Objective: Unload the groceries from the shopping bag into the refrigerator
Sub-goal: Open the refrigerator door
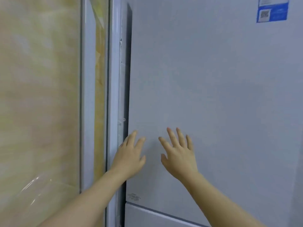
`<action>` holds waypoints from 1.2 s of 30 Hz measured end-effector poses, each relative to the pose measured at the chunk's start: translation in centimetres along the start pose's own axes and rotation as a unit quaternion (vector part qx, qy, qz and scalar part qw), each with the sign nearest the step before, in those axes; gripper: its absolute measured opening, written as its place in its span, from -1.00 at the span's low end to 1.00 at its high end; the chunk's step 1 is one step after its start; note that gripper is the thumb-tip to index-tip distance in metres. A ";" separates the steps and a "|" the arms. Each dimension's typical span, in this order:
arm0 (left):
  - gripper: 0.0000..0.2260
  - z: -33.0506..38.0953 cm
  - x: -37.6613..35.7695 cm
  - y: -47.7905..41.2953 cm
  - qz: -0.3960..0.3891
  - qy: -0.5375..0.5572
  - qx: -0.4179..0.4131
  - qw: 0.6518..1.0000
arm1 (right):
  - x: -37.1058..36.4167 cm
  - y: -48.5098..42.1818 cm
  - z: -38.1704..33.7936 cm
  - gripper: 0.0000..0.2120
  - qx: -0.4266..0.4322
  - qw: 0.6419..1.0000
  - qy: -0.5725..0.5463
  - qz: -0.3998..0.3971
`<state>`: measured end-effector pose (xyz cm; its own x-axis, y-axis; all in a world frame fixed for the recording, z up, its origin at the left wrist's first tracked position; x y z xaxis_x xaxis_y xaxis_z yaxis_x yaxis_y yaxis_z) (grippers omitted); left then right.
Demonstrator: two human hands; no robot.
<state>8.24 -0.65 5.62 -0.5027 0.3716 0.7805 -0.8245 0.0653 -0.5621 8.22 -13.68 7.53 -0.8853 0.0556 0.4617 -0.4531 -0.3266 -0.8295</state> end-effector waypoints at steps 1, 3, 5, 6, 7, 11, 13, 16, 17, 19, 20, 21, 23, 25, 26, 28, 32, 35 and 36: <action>-0.42 -1.0 -0.1 -0.8 0.015 0.022 0.032 0.999 | -0.8 -0.3 -0.2 -0.34 -0.002 1.000 -0.012 -0.002; -0.33 -3.1 -0.3 -2.1 0.047 0.103 0.106 0.988 | -2.0 -0.4 -0.5 -0.25 0.003 1.000 -0.010 0.002; -0.23 -4.3 -1.1 -3.2 0.060 0.193 0.139 0.969 | -3.0 -0.1 -0.7 -0.19 0.010 1.000 0.014 0.006; -0.19 -4.6 -1.6 -3.6 0.070 0.247 0.143 0.956 | -3.4 0.0 -0.7 -0.17 0.010 1.000 0.020 0.006; -0.16 -4.8 -1.8 -4.0 0.087 0.310 0.147 0.935 | -3.6 0.1 -0.8 -0.15 0.009 1.000 0.028 0.007; -0.25 -6.5 -2.8 -5.0 0.137 0.501 0.193 0.833 | -4.1 -0.1 -1.1 -0.11 -0.009 0.998 0.039 -0.039; -0.46 -7.5 -3.2 -5.2 0.133 0.545 0.206 0.802 | -4.3 -0.2 -1.6 -0.10 -0.012 0.996 0.044 -0.071; -0.60 -8.0 -3.7 -5.1 0.095 0.602 0.207 0.766 | -4.8 -0.2 -1.7 -0.10 -0.031 0.991 0.042 -0.123; -0.58 -8.0 -3.8 -4.9 0.087 0.611 0.205 0.760 | -4.7 -0.1 -1.8 -0.12 -0.041 0.989 0.042 -0.139; -0.54 -8.1 -3.9 -4.8 0.078 0.630 0.200 0.747 | -4.5 -0.1 -2.3 -0.18 -0.042 0.980 0.038 -0.190; -0.54 -8.0 -3.8 -4.8 0.076 0.636 0.199 0.741 | -4.6 0.0 -2.5 -0.22 -0.037 0.976 0.024 -0.214; -0.53 -7.9 -3.8 -4.6 0.075 0.639 0.199 0.739 | -4.6 0.2 -2.6 -0.26 -0.035 0.969 0.013 -0.242; -0.52 -7.7 -3.4 -3.9 0.081 0.634 0.199 0.743 | -3.9 0.6 -2.9 -0.28 -0.033 0.963 0.001 -0.266; -0.50 -7.4 -2.6 -2.5 0.098 0.623 0.187 0.753 | -3.0 1.1 -3.3 -0.27 -0.038 0.963 -0.018 -0.265; -0.50 -7.2 -2.1 -1.6 0.108 0.619 0.178 0.757 | -2.4 1.4 -3.4 -0.27 -0.043 0.964 -0.027 -0.260; -0.50 -6.7 -0.9 0.3 0.132 0.616 0.162 0.760 | -1.0 2.3 -3.7 -0.26 -0.047 0.966 -0.035 -0.251; -0.55 -5.3 2.0 4.1 0.185 0.594 0.138 0.771 | 2.1 4.3 -4.0 -0.25 -0.070 0.959 -0.068 -0.267; -0.59 -4.2 3.5 7.7 0.204 0.580 0.126 0.778 | 4.6 6.2 -4.0 -0.24 -0.073 0.956 -0.086 -0.271; -0.59 -3.8 4.0 9.0 0.208 0.567 0.123 0.787 | 5.7 7.0 -3.8 -0.24 -0.072 0.956 -0.090 -0.270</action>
<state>-0.19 4.96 2.64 -0.3017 0.9107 -0.2822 -0.7460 -0.4099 -0.5249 -0.38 -12.12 3.12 -0.4913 0.0127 0.8709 -0.8604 -0.1628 -0.4830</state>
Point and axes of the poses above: each hand's wrist, its own y-axis away from the middle knuckle, its own x-axis out of the back of the hand, z = x × y, the point moved 10 cm from there along -y, towards the middle knuckle, and after that the axes turned 12 degrees about y, right-handed, at the moved point
